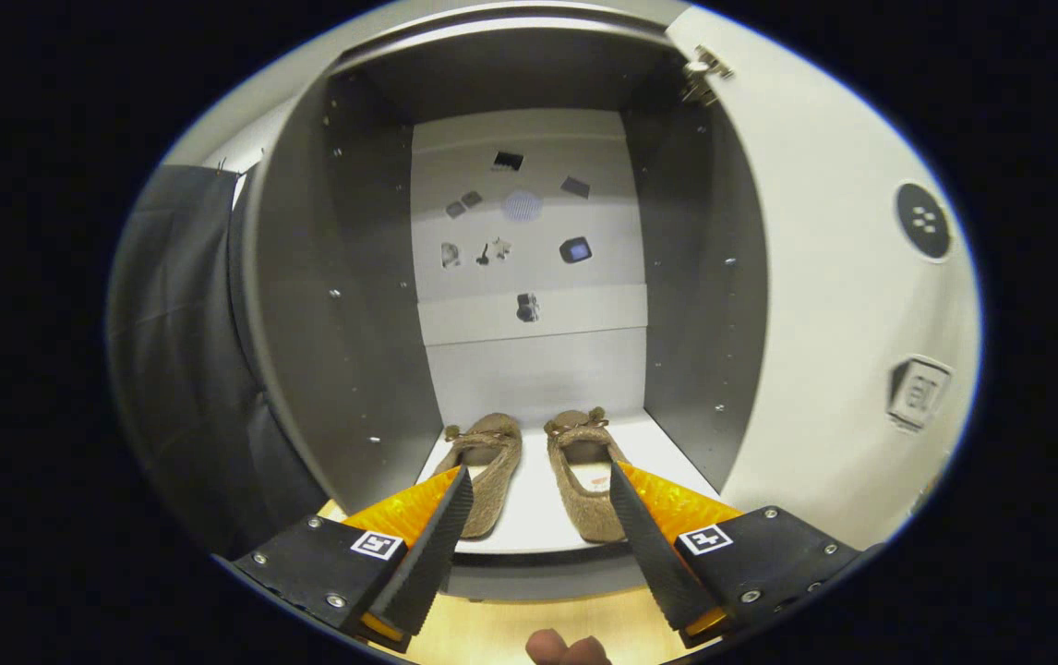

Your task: Open the shoe cabinet door, grab the shoes and put them into the shoe cabinet, then close the shoe cabinet door.

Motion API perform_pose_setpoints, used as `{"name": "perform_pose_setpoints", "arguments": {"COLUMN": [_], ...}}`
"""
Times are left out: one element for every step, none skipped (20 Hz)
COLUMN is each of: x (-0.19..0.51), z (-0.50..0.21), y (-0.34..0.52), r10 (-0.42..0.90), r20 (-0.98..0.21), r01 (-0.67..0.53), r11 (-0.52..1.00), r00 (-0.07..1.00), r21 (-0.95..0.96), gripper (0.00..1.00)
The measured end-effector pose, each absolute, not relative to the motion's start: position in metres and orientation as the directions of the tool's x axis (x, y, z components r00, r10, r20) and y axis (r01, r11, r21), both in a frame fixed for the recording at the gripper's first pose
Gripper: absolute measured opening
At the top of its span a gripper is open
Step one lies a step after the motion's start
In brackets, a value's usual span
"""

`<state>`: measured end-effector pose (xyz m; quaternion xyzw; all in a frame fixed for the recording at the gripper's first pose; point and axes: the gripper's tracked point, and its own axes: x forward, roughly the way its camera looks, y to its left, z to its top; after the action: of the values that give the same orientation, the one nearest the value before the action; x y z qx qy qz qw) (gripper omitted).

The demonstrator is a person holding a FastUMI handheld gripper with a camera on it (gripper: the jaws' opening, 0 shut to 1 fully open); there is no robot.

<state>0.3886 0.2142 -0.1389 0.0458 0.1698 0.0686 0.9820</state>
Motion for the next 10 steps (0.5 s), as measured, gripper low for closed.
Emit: {"name": "perform_pose_setpoints", "arguments": {"x": [0.371, 0.358, 0.346, 0.333, 0.320, 0.306, 0.295, 0.283, 0.272, 0.258], "z": [-0.134, -0.129, -0.124, -0.119, -0.114, -0.109, -0.103, -0.097, -0.094, -0.091], "y": [0.208, 0.201, 0.195, 0.190, 0.186, 0.181, 0.173, 0.168, 0.164, 0.158], "r10": [0.140, 0.124, 0.111, 0.104, 0.106, 0.109, 0.106, 0.109, 0.123, 0.137], "r20": [-0.324, -0.318, -0.314, -0.315, -0.317, -0.313, -0.302, -0.294, -0.288, -0.284], "r01": [-0.105, -0.087, -0.071, -0.060, -0.057, -0.057, -0.054, -0.058, -0.072, -0.088], "r11": [0.987, 0.988, 0.988, 0.987, 0.985, 0.984, 0.983, 0.982, 0.981, 0.980], "r00": [0.936, 0.940, 0.943, 0.943, 0.943, 0.943, 0.947, 0.950, 0.950, 0.949], "r21": [0.121, 0.128, 0.135, 0.146, 0.160, 0.171, 0.174, 0.178, 0.183, 0.179], "gripper": [0.93, 0.93, 0.93, 0.93, 0.93, 0.93, 0.93, 0.93, 0.93, 0.93]}}
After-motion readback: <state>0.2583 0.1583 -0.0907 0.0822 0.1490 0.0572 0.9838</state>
